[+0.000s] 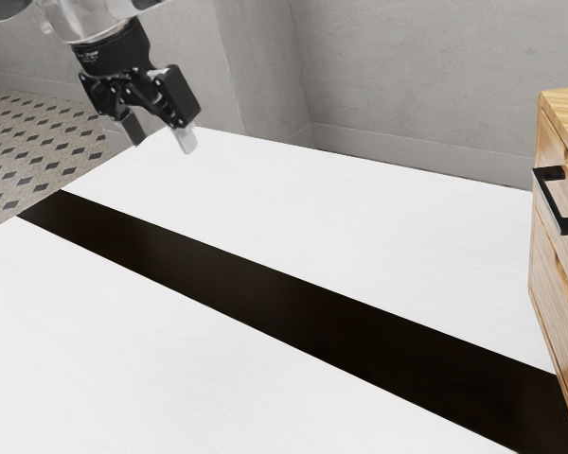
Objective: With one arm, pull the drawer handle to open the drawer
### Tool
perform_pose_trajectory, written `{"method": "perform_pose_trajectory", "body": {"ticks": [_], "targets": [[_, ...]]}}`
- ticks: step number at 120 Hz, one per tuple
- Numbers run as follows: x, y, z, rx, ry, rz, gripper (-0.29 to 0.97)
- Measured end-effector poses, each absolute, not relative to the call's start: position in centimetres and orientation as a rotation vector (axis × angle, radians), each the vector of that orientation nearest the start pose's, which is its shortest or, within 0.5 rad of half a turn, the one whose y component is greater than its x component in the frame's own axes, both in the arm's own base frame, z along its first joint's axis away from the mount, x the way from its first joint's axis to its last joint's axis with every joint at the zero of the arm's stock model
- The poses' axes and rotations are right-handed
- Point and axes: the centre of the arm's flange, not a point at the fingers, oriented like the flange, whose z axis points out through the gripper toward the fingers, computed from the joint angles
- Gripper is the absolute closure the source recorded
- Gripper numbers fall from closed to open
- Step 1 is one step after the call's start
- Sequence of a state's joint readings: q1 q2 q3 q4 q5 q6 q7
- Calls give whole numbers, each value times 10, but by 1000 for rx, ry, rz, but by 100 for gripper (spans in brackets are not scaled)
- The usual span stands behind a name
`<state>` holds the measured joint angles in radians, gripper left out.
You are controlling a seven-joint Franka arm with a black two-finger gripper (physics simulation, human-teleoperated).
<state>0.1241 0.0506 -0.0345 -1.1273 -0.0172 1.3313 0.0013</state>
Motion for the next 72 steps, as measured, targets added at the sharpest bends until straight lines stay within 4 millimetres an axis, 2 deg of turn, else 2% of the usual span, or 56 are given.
{"method": "perform_pose_trajectory", "body": {"ticks": [26, 43, 57, 72], "targets": [[536, 41, 756, -3129, -141, -171, 0], [529, 42, 760, -3144, -209, -142, 0], [510, 50, 781, -3161, -309, -196, 0], [537, 40, 768, -3299, -366, -274, 0]]}}
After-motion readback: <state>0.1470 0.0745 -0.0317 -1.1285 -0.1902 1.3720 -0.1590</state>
